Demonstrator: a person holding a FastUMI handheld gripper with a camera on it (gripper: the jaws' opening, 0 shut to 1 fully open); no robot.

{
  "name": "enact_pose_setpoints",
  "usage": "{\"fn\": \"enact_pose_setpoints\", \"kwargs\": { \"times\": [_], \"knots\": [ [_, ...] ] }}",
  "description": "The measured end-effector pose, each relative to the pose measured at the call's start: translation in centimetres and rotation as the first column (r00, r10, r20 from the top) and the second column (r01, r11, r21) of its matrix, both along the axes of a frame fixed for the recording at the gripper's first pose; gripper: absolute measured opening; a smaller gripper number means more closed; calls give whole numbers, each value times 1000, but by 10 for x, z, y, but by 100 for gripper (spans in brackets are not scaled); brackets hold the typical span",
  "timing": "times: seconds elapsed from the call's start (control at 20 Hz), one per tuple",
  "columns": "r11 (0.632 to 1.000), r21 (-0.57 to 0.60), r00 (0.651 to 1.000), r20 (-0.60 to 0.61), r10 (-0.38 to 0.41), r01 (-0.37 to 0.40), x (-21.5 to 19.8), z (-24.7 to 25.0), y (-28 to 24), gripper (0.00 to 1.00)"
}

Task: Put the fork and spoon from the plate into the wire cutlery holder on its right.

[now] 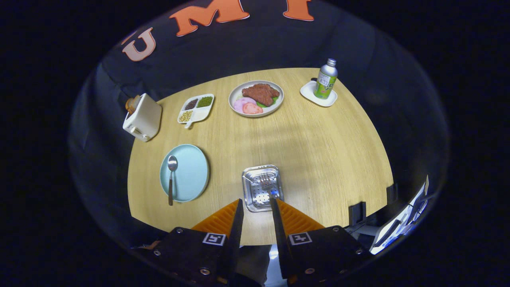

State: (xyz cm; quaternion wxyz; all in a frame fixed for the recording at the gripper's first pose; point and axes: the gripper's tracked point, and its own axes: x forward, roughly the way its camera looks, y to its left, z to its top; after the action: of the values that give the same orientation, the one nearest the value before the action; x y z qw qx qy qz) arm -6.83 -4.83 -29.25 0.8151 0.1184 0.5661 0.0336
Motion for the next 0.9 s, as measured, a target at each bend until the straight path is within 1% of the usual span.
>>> {"fn": "enact_pose_setpoints", "kwargs": {
  "times": [0.1,0.15,0.2,0.25,0.3,0.35,0.45,0.65,0.9],
  "knots": [
    [1000,30,999,38,8,-9,8,11,20,49],
    [999,46,999,52,15,-18,10,13,32,56],
    [998,61,998,58,23,-27,11,14,45,59],
    [997,75,998,57,31,-35,10,14,56,65],
    [995,86,998,54,38,-42,10,13,70,69],
    [994,96,998,49,48,-52,10,11,82,76],
    [992,102,997,41,70,-74,11,5,105,83],
    [985,124,993,19,121,-122,13,-7,150,87],
    [970,143,980,-3,200,-197,19,-23,201,87]
  ]
}}
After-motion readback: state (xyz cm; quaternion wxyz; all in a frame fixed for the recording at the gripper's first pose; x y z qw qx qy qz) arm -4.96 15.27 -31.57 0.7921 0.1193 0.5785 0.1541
